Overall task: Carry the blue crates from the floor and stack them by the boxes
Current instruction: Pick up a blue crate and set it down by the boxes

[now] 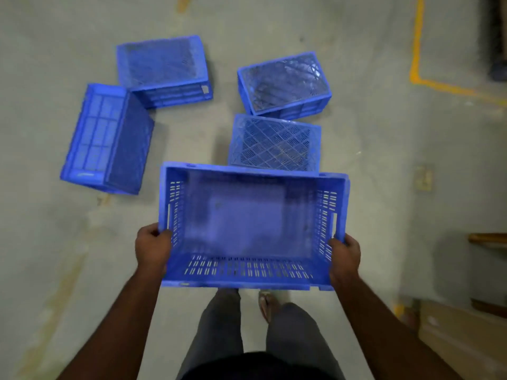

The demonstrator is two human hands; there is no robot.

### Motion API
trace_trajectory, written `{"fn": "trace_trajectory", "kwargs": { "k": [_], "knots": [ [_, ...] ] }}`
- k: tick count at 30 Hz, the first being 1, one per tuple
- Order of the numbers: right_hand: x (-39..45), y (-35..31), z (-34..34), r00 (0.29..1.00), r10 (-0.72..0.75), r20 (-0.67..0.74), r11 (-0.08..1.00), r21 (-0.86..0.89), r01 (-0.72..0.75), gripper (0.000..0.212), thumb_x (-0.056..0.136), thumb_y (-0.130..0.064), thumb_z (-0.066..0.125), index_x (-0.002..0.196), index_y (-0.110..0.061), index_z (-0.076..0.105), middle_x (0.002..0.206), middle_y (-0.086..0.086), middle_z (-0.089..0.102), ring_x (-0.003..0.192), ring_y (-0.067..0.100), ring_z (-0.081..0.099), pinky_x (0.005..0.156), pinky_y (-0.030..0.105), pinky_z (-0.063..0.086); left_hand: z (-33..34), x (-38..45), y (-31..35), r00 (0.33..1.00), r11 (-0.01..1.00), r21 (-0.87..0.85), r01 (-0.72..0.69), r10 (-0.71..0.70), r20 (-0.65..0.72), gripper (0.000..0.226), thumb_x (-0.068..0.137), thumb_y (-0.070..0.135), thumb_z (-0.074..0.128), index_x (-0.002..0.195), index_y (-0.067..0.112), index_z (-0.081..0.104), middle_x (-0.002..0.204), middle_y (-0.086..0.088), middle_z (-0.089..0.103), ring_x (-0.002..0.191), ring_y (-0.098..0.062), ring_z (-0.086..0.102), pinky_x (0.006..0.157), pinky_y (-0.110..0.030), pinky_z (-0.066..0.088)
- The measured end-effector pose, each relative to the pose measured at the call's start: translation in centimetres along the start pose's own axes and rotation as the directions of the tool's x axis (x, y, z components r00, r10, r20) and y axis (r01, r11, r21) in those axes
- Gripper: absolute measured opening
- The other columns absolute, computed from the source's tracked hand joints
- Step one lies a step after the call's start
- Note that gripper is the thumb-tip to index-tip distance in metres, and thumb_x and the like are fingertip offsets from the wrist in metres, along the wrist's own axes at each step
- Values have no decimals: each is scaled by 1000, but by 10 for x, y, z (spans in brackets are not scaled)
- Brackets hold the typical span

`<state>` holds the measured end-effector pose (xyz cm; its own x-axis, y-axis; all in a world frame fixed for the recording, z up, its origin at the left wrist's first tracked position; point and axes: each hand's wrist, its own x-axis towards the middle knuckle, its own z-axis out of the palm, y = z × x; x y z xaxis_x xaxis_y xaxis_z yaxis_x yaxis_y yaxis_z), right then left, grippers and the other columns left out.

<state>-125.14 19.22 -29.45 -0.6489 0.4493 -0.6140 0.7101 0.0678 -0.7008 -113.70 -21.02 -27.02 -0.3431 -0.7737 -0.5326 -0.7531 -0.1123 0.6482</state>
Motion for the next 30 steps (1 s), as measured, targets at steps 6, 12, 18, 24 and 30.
{"fn": "trace_trajectory", "kwargs": {
  "k": [6, 12, 18, 24, 30],
  "knots": [
    [-70, -53, -28, 952, -173, 253, 983, 106, 150, 21, 67, -6, 69, 85, -17, 67, 83, 9, 64, 75, 25, 60, 73, 43, 53, -87, -107, -26, 975, 953, -272, -130, 73, -211, 12, 80, 10, 59, 78, 1, 66, 66, -5, 56, 62, -15, 48, 58, -29, 42],
    [-157, -58, -42, 828, -284, 483, 959, 152, 240, 22, 78, 3, 67, 77, -20, 67, 66, -9, 66, 61, 13, 59, 70, 35, 51, -174, -233, -133, 864, 844, -495, -206, -80, -497, 15, 85, 16, 63, 96, 10, 70, 90, -7, 73, 78, -17, 65, 80, -40, 55],
    [-293, -14, -33, 622, -271, 734, 949, 96, 300, 30, 83, 10, 60, 78, -20, 60, 55, -14, 64, 48, 2, 57, 58, 25, 51, -259, -357, -269, 659, 748, -625, -224, -357, -662, 29, 82, 24, 64, 105, 7, 68, 102, -15, 73, 85, -21, 67, 85, -48, 57],
    [-421, 73, -26, 288, -197, 937, 884, 43, 466, 39, 77, 20, 44, 80, -14, 64, 60, -11, 67, 54, 5, 59, 59, 27, 52, -319, -481, -382, 469, 605, -742, -290, -585, -661, 24, 88, 15, 63, 109, 5, 68, 106, -17, 72, 87, -23, 69, 80, -37, 57],
    [-566, 203, -27, 154, -114, 982, 853, 18, 521, 43, 76, 19, 43, 84, -18, 64, 60, -13, 69, 52, 3, 62, 54, 23, 53, -381, -589, -515, 328, 441, -813, -381, -758, -564, 24, 89, 1, 65, 113, 0, 67, 101, -16, 72, 84, -24, 67, 84, -43, 58]
  ]
}}
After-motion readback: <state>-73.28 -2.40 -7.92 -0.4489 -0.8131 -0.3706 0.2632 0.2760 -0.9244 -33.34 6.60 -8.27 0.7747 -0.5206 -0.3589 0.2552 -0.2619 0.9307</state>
